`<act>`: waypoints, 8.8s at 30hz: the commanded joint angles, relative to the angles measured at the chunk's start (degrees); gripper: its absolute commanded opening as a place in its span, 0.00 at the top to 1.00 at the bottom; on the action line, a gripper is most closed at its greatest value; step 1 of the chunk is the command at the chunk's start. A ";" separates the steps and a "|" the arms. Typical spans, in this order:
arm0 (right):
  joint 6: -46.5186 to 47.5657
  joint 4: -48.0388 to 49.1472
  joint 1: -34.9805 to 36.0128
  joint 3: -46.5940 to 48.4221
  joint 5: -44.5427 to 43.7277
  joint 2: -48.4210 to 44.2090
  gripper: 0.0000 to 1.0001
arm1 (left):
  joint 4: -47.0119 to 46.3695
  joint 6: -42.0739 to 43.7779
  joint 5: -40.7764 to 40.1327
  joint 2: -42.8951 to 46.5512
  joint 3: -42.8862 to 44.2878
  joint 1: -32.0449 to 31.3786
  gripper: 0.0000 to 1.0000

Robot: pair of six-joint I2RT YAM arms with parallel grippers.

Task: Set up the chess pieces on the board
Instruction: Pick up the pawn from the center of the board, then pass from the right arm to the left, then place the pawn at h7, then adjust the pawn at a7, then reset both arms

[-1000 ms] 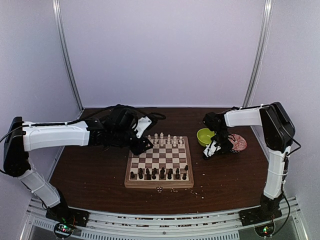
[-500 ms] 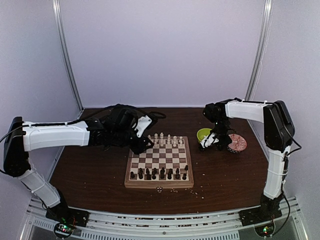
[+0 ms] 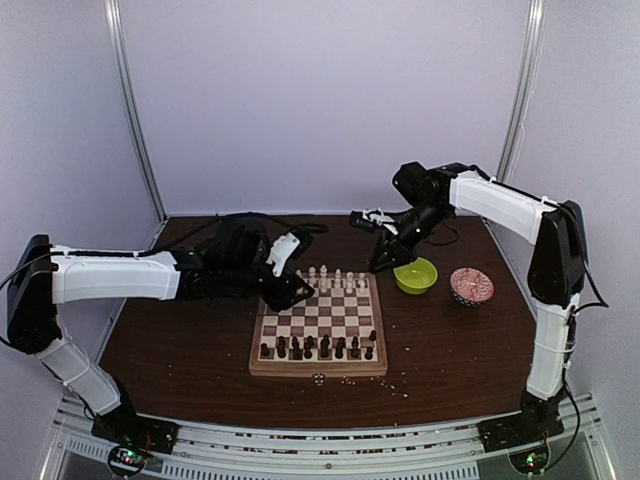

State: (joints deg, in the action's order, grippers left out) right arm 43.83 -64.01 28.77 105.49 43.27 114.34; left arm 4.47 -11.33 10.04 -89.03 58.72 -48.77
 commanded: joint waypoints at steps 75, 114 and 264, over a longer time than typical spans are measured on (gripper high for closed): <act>-14.00 19.19 5.68 -30.06 -4.98 -22.72 0.00 | -3.61 1.09 1.39 14.04 -18.62 4.89 0.90; -16.15 20.94 5.59 -32.26 -7.27 -20.02 0.01 | -11.08 0.96 0.19 5.86 -22.31 3.19 0.87; -33.90 32.63 -9.17 -24.85 -43.73 -44.98 0.01 | 26.70 5.42 -39.01 14.46 22.34 9.90 0.02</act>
State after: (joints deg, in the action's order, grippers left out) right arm 19.29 -39.64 21.91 83.07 9.04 74.43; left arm 26.76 -6.26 -17.10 -74.24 75.46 -40.95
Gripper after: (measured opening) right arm 0.995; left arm 0.977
